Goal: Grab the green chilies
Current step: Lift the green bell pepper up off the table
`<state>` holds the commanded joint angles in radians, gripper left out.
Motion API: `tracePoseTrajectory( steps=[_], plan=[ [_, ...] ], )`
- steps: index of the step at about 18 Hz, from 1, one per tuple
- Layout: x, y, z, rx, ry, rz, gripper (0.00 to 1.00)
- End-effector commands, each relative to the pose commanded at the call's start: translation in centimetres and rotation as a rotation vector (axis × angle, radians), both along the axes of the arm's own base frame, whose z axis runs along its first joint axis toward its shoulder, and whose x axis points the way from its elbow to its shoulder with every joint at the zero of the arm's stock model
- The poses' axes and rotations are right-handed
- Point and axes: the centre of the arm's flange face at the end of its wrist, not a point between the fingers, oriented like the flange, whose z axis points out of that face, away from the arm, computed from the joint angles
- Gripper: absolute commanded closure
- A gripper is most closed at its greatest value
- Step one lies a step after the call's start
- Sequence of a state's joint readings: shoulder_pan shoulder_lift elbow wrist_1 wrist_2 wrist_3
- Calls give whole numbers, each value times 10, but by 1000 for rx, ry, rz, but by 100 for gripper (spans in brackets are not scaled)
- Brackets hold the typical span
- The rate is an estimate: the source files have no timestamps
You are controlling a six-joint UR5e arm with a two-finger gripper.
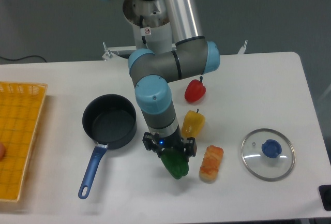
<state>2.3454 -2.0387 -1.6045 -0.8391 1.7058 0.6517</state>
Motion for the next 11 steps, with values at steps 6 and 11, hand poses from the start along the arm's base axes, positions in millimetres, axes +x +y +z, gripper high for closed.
tracePoseTrajectory(
  steps=[6, 11],
  plan=[
    [-19, -30, 14, -60, 3, -139, 40],
    [-34, -52, 21, -121, -33, -222, 41]
  ],
)
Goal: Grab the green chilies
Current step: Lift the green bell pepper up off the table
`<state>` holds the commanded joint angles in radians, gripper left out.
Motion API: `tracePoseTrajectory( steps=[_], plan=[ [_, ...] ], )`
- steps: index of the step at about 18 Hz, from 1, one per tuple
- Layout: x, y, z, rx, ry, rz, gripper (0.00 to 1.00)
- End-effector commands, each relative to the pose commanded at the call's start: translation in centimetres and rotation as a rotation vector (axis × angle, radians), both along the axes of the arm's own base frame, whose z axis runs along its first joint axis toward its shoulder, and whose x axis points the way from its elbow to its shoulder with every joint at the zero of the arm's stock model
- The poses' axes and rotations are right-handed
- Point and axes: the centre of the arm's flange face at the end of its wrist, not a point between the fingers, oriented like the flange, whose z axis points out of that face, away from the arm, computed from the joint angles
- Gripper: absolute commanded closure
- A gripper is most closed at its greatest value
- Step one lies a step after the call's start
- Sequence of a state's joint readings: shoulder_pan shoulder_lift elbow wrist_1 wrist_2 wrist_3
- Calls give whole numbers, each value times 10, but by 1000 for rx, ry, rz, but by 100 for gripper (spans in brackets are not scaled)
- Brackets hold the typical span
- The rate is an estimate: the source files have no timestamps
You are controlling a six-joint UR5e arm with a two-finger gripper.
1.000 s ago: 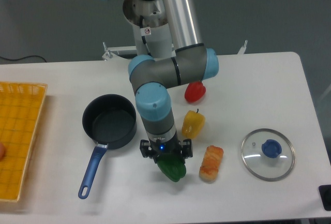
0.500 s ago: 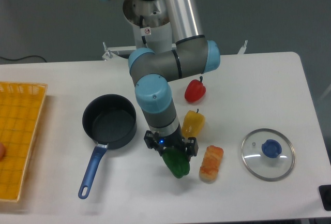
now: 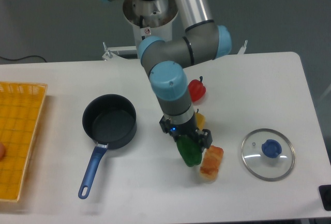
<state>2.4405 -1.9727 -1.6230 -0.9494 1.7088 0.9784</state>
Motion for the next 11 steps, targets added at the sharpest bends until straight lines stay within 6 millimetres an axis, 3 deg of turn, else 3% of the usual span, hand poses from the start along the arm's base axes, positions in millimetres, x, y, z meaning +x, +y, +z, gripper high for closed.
tracePoseTrajectory(
  steps=[11],
  plan=[
    [-18, -27, 16, -70, -61, -96, 41]
  ],
)
